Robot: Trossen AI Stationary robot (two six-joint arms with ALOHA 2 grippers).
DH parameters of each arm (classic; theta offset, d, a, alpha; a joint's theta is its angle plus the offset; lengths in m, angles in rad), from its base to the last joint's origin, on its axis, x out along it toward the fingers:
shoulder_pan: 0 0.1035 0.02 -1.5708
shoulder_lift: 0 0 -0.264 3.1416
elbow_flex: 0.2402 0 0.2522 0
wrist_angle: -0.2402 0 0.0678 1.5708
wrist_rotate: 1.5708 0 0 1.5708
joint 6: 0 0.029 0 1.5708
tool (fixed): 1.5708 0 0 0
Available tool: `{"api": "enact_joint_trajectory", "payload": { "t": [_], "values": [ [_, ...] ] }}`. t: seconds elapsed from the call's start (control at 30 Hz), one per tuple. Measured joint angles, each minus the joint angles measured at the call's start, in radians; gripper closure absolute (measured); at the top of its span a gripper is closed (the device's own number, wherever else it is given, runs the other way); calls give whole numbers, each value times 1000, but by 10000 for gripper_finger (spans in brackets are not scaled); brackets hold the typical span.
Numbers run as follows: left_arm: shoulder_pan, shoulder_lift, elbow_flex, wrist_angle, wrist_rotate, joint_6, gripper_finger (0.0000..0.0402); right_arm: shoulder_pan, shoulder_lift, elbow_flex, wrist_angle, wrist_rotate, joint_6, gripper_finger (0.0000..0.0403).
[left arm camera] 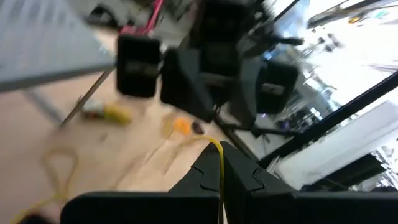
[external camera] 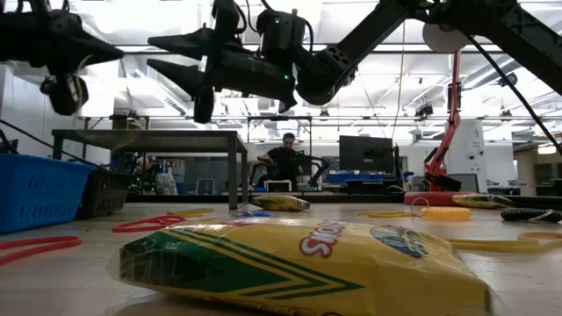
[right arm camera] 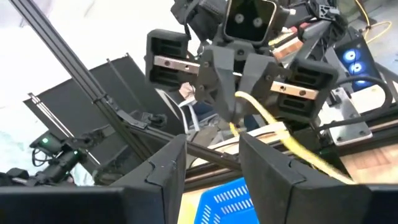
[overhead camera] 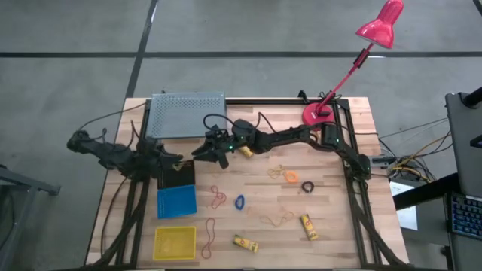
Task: Pick & Place Office Desk Supplies
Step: Put the yellow rubber band in the black bin
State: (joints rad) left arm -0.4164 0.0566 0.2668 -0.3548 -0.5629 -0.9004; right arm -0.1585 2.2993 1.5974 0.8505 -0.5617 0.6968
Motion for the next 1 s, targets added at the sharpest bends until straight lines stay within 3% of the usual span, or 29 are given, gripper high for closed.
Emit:
{"api": "enact_joint_trajectory", "payload": {
  "t": [0.17,0.43,0.77,1.0],
  "values": [
    [-1,0,99,-216,18,-142,400,0,0,0,0,0,0,268],
    [-1,17,119,-252,119,-232,400,-3,0,0,-2,-15,-2,266],
    [-1,230,86,-290,266,-336,400,-6,0,0,-3,-16,-8,273],
    [0,380,86,-304,269,-338,400,-6,0,0,-3,-16,-8,273]
  ]
}}
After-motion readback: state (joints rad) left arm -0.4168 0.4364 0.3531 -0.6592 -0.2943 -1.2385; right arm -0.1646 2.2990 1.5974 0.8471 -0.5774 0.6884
